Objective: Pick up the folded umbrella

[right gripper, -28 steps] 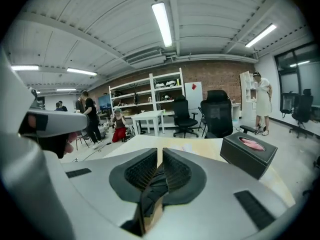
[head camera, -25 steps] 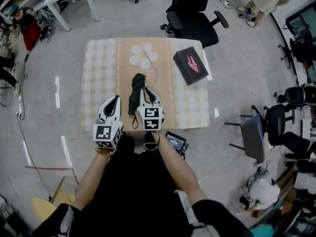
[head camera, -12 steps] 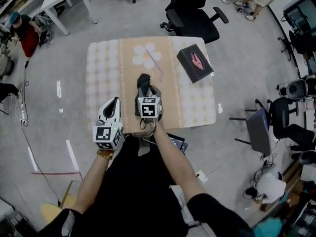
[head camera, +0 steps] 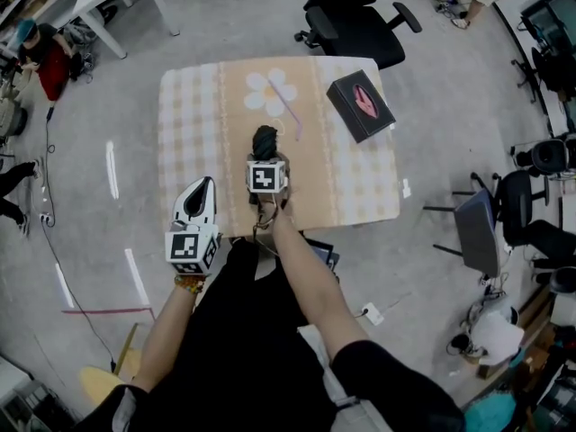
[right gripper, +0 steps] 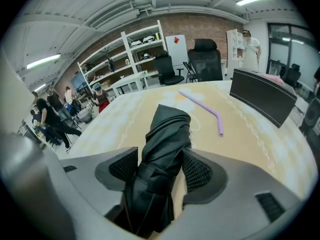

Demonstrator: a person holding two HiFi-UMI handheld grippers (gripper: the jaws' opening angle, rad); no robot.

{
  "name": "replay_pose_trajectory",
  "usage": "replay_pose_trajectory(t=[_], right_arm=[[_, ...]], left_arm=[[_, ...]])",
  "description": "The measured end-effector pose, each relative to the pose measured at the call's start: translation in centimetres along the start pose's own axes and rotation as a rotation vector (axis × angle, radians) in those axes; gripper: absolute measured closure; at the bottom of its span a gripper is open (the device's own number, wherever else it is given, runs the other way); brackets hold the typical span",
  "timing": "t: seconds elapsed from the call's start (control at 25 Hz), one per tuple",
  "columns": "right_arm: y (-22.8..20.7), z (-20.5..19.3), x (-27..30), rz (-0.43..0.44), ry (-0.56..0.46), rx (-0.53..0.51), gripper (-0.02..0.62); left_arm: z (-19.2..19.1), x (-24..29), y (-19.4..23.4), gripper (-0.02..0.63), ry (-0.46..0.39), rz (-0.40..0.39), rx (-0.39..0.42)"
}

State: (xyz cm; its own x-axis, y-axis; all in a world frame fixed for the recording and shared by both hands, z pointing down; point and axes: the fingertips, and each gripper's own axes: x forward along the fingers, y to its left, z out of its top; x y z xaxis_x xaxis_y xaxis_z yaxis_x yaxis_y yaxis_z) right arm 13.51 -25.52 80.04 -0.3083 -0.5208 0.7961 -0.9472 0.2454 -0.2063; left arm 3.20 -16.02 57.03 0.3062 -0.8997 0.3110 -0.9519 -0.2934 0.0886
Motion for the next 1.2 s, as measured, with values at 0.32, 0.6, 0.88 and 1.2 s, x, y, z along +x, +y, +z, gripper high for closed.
replay_pose_trajectory(t=[0.32,0.6,0.88,1.2], right_arm=[[0.0,-0.3,1.6,-0.07,0.001,-0.014,0.328],[-0.4,-0.9,2.1,-0.071,0.084,-0.025,0.322],[-1.6,-1.0,1.4,-0.068,0.073,0.016,0.353],[-1.3,-1.4,0.2,-0.02,0.129,-0.043,0.389]], left_arm=[[-0.4,-0.5,1.2,0.592,0.008,0.028,-0.007],[-0.9,-0.6,1.4,0.592,0.016,0.036,-0.021],[-0.5,-0.9,1.5,0.592,0.001,0.043,-0.022],[0.6,-0.5,1.3,0.592,-0.017,0.031,-0.027]])
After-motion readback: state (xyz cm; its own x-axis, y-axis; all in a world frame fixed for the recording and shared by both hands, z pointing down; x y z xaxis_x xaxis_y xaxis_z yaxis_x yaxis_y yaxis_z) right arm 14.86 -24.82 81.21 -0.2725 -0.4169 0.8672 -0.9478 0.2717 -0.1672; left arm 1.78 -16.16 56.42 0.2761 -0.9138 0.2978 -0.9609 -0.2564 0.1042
